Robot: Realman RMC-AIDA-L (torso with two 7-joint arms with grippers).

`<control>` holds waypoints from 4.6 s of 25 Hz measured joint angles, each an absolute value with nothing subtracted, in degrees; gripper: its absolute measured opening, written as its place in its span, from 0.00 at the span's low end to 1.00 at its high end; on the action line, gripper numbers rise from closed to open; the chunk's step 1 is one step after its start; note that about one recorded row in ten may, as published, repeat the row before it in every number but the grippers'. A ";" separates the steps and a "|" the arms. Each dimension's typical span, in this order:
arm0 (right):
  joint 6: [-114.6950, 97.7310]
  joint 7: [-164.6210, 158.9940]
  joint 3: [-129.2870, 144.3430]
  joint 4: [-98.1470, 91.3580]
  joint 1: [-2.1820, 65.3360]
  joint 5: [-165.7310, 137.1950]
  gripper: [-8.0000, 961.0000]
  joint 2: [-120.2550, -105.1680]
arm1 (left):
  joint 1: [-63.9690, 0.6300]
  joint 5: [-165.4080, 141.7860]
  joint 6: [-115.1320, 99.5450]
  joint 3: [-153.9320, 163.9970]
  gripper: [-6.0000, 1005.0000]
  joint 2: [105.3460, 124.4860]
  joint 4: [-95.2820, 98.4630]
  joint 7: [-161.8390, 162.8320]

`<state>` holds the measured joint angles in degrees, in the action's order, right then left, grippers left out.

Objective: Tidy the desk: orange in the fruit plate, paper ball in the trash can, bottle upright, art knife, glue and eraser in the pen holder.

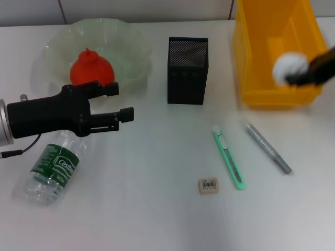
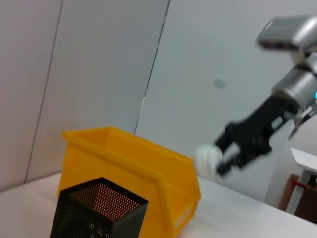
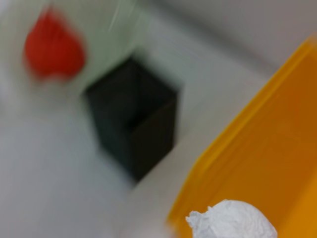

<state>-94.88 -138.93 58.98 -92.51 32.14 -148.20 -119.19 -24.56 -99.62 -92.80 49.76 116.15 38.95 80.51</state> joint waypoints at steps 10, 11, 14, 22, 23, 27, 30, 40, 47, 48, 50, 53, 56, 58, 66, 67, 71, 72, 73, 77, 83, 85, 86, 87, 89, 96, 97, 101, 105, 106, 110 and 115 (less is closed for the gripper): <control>-76.73 -130.52 54.80 -83.34 28.62 -135.59 0.40 -119.19 | -24.08 -110.45 -98.37 50.15 0.84 117.59 58.22 103.47; -76.73 -130.52 54.80 -83.34 28.62 -135.59 0.44 -119.19 | -24.08 -110.45 -98.37 50.15 0.84 117.59 58.22 103.47; -75.71 -125.58 52.09 -78.62 28.57 -129.34 0.54 -119.15 | -24.25 -118.57 -98.73 52.34 0.84 118.49 68.70 114.56; -83.64 -108.80 45.59 -68.97 24.51 -111.66 0.87 -119.08 | -25.37 -135.81 -95.73 62.22 0.84 118.57 85.30 142.19; -86.00 -105.27 45.54 -67.82 23.37 -109.41 0.89 -119.07 | -25.61 -137.26 -95.34 62.92 0.84 118.57 85.85 144.34; -96.29 -92.26 45.55 -61.46 20.36 -105.55 0.89 -118.80 | -27.64 -143.39 -94.38 65.27 0.84 118.61 85.49 151.77; -103.98 -80.07 45.61 -50.44 20.35 -105.81 0.89 -117.46 | -29.28 -145.48 -92.77 68.25 0.84 118.74 83.06 154.86; -107.86 -67.94 45.96 -37.74 20.33 -106.09 0.89 -117.20 | -31.53 -150.22 -79.46 73.77 0.83 118.84 71.15 159.08; -107.72 -67.49 45.60 -35.83 20.74 -106.09 0.89 -117.12 | -32.51 -151.24 -75.32 74.69 0.82 118.82 66.81 158.62; -107.71 -67.51 45.59 -35.81 20.75 -106.09 0.89 -117.11 | -32.51 -151.24 -75.32 74.69 0.82 118.82 66.81 158.62; -107.71 -67.87 45.59 -35.75 20.83 -106.10 0.89 -117.04 | -32.49 -151.38 -73.90 76.52 0.82 118.82 66.43 158.41; -107.72 -68.02 45.59 -35.69 20.88 -106.08 0.89 -117.02 | -32.29 -151.50 -73.48 77.38 0.81 118.82 66.50 158.06; -107.74 -68.33 45.49 -35.66 20.86 -105.83 0.89 -117.01 | -31.91 -151.65 -73.27 77.89 0.77 118.82 66.87 157.65; -107.76 -68.58 45.08 -35.65 20.81 -105.77 0.89 -116.95 | -31.71 -151.74 -73.20 78.19 0.69 118.80 67.16 157.48; -108.59 -68.94 42.69 -35.60 20.42 -105.75 0.89 -116.89 | -25.77 -144.38 -76.44 75.99 0.47 118.54 76.69 148.31; -108.81 -69.07 42.37 -35.59 20.39 -105.74 0.89 -116.90 | -25.19 -142.08 -77.52 74.35 0.45 118.51 77.25 146.37; -110.30 -69.79 41.18 -35.59 20.33 -105.71 0.89 -117.02 | -23.76 -129.52 -85.58 61.77 0.45 118.39 76.39 133.55; -110.68 -70.00 40.78 -35.59 20.34 -105.71 0.89 -117.08 | -23.65 -126.80 -87.71 58.18 0.45 118.37 75.35 130.43; -110.99 -70.16 40.55 -35.59 20.37 -105.71 0.89 -117.17 | -23.61 -123.64 -90.06 54.28 0.45 118.33 73.69 126.82; -112.25 -71.44 39.75 -35.59 20.73 -105.65 0.89 -117.47 | -23.55 -116.30 -97.17 42.31 0.45 117.58 66.53 115.17; -113.04 -73.30 38.68 -35.59 21.28 -104.72 0.89 -118.09 | -23.03 -108.60 -103.46 32.59 0.45 115.93 55.30 101.35; -113.05 -73.34 38.49 -35.26 21.38 -104.15 0.89 -118.25 | -22.18 -102.34 -104.73 30.46 0.45 115.38 48.47 92.74; -113.05 -73.35 38.27 -34.85 21.55 -104.08 0.89 -118.33 | -22.18 -102.34 -104.73 30.46 0.45 115.38 48.47 92.74; -113.05 -73.35 37.92 -34.34 21.80 -104.05 0.89 -118.36 | -21.93 -100.18 -104.92 30.20 0.45 115.30 46.29 89.92; -113.04 -73.35 37.20 -33.23 22.32 -103.97 0.89 -118.38 | -21.39 -96.24 -105.29 30.06 0.45 115.28 42.19 84.55; -112.55 -72.95 35.71 -31.30 23.27 -100.94 0.89 -118.39 | -20.02 -88.10 -104.79 28.58 0.45 116.20 27.07 62.19; -112.50 -72.94 35.70 -31.27 23.28 -100.37 0.89 -118.39 | -19.91 -88.00 -104.43 28.13 0.45 116.54 25.90 59.82; -112.37 -72.95 34.75 -31.22 23.29 -99.45 0.89 -118.39 | -19.09 -87.79 -101.50 27.17 0.45 118.31 21.94 49.27; -112.21 -72.98 33.51 -31.08 23.35 -99.40 0.89 -118.39 | -19.35 -87.50 -98.52 27.03 0.45 118.49 17.25 43.09; -112.20 -72.98 33.31 -31.03 23.37 -99.40 0.89 -118.39 | -19.54 -87.36 -97.59 26.93 0.45 118.48 16.25 41.78; -111.87 -72.95 33.06 -30.27 23.45 -99.40 0.89 -118.39 | -19.98 -87.04 -95.84 25.40 0.45 118.58 13.45 36.78; -111.37 -72.89 32.98 -29.85 23.49 -99.40 0.89 -118.39 | -20.54 -86.96 -93.20 23.53 0.45 118.62 10.59 32.39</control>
